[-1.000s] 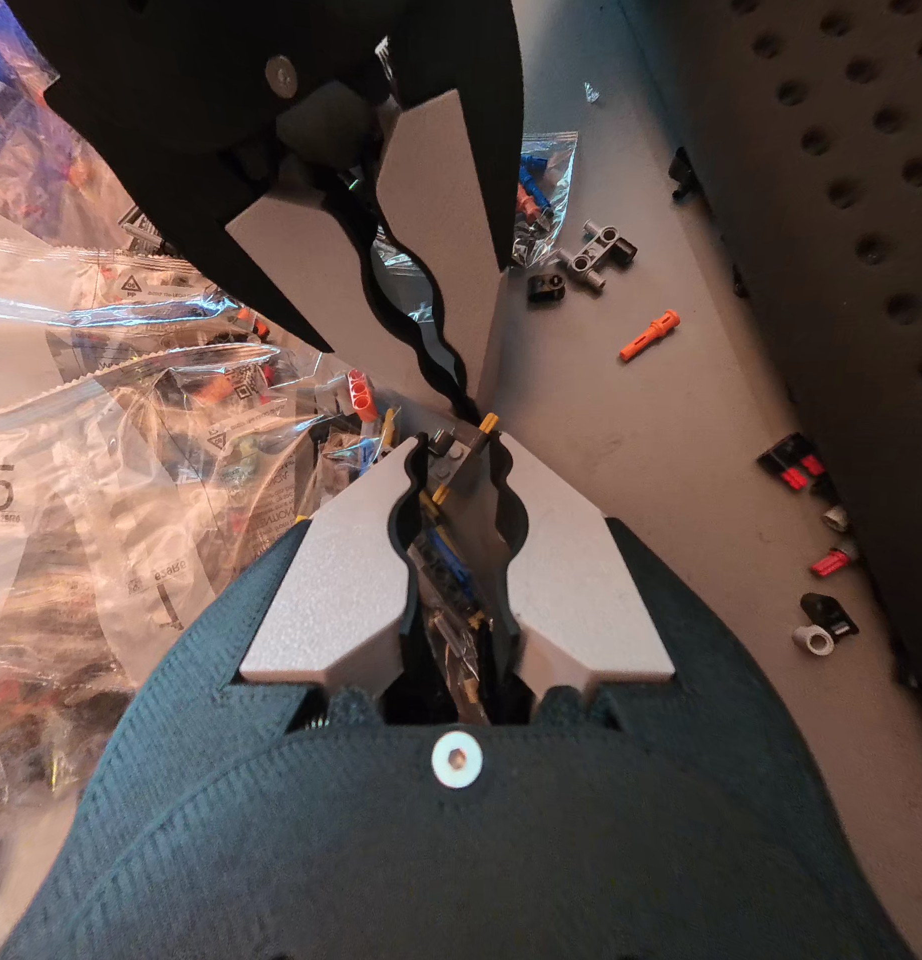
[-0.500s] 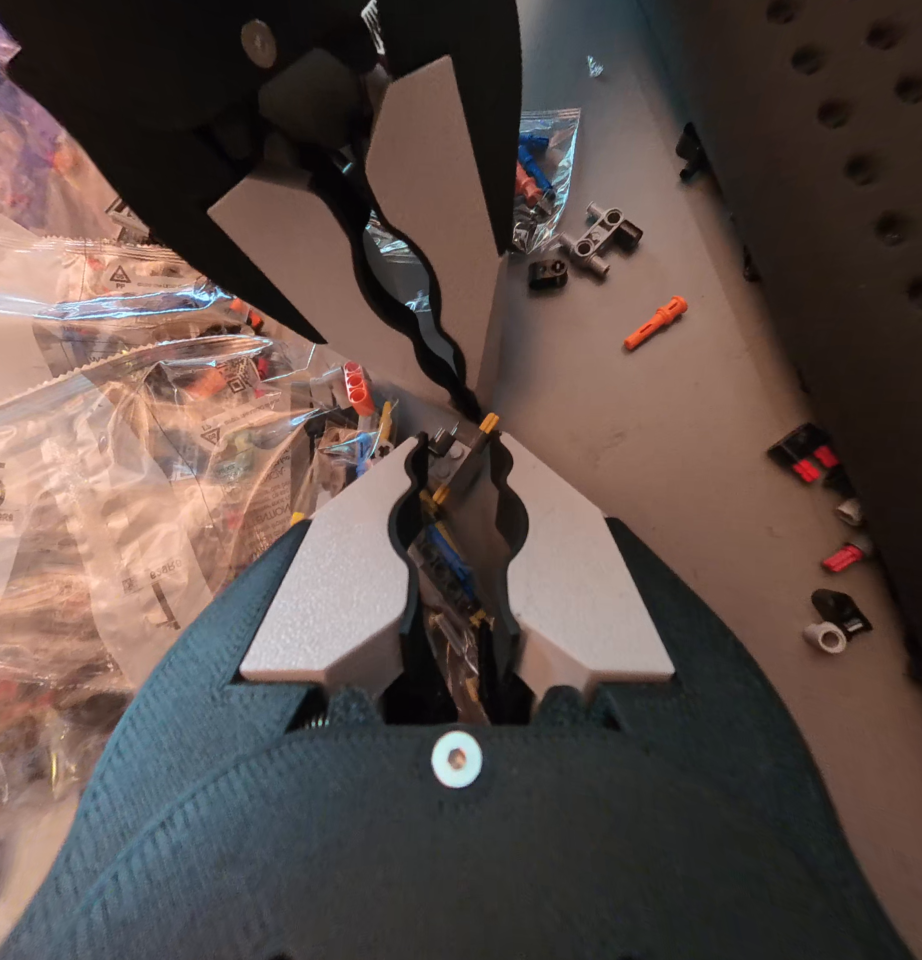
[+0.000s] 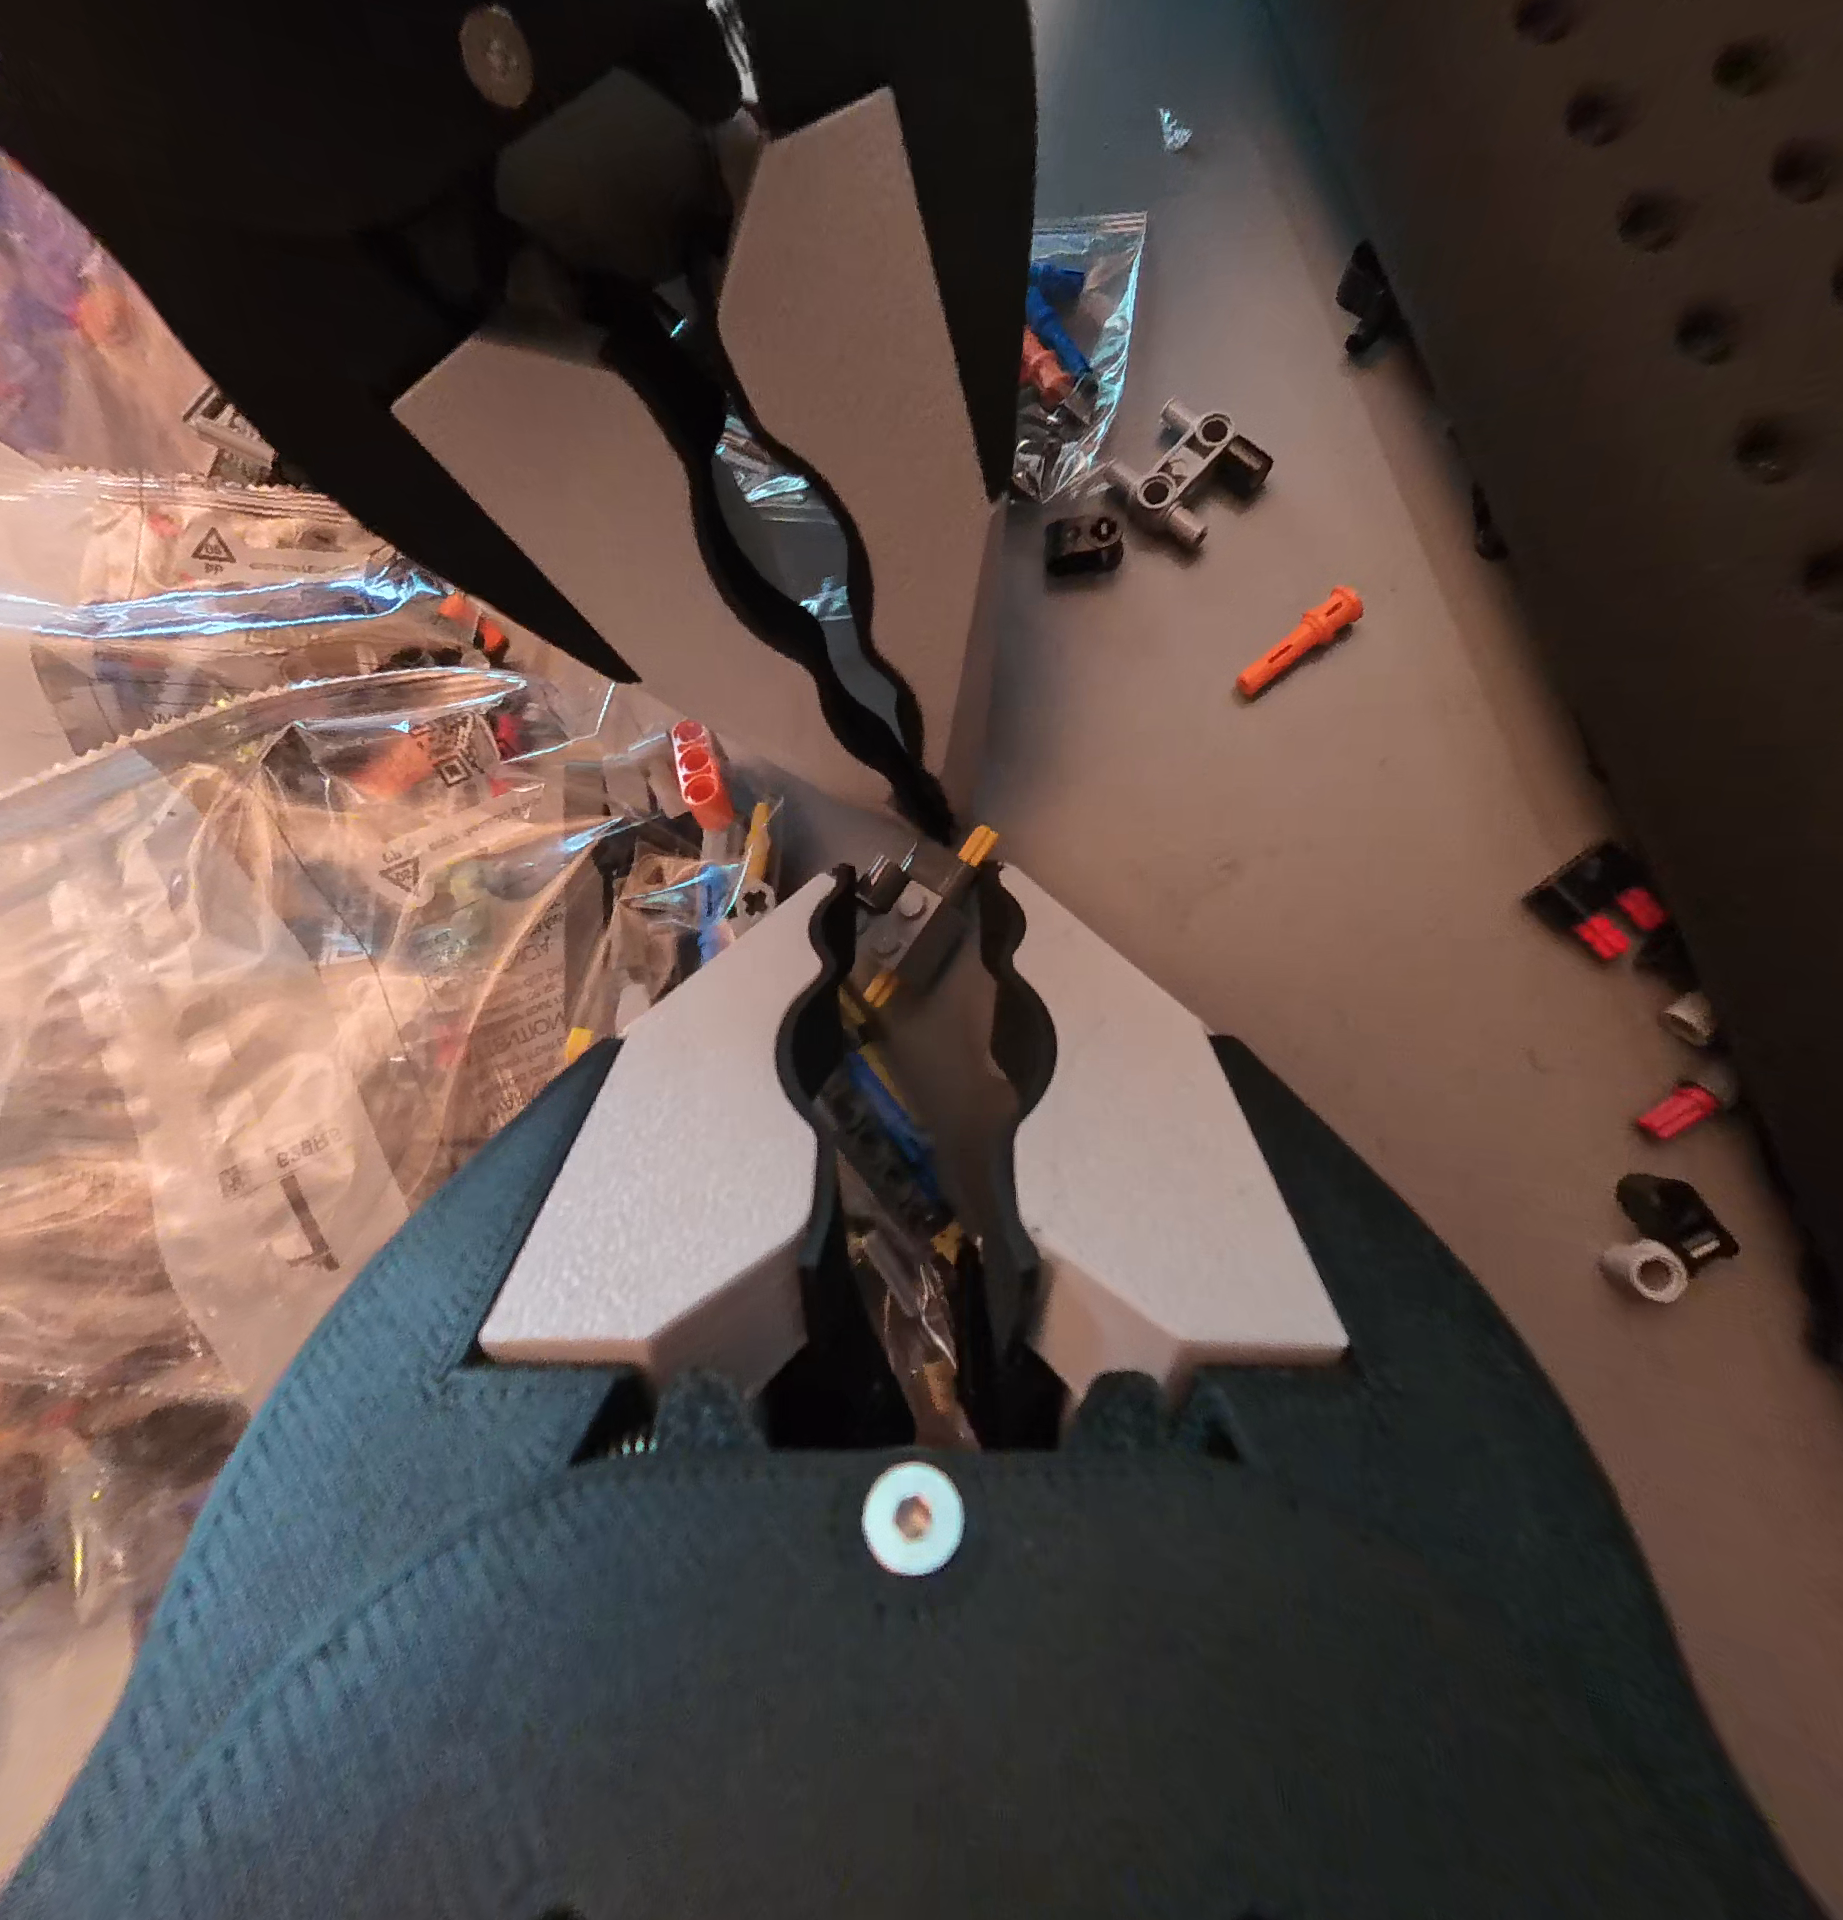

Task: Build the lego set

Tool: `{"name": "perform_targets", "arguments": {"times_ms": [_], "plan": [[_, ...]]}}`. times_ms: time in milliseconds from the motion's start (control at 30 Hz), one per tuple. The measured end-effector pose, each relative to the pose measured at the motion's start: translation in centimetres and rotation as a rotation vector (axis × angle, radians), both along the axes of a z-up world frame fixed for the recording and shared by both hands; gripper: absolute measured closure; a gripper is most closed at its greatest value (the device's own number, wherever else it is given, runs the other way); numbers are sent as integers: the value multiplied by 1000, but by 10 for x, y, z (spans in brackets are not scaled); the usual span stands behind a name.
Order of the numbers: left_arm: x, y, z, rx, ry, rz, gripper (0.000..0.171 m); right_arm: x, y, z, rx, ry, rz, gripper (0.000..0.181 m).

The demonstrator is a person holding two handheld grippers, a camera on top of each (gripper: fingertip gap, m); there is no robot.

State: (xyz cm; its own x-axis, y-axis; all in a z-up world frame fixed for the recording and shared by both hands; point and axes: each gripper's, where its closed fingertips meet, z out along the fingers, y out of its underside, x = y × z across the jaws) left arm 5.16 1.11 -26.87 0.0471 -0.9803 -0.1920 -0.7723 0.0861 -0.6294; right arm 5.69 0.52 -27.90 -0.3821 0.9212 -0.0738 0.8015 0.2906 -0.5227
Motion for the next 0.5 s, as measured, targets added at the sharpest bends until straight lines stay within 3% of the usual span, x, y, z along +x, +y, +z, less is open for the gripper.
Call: {"name": "perform_targets", "arguments": {"times_ms": [500], "plan": [[-1, 4, 4, 10, -20, 12, 149, -1, 2, 0, 4, 5, -6, 181]]}}
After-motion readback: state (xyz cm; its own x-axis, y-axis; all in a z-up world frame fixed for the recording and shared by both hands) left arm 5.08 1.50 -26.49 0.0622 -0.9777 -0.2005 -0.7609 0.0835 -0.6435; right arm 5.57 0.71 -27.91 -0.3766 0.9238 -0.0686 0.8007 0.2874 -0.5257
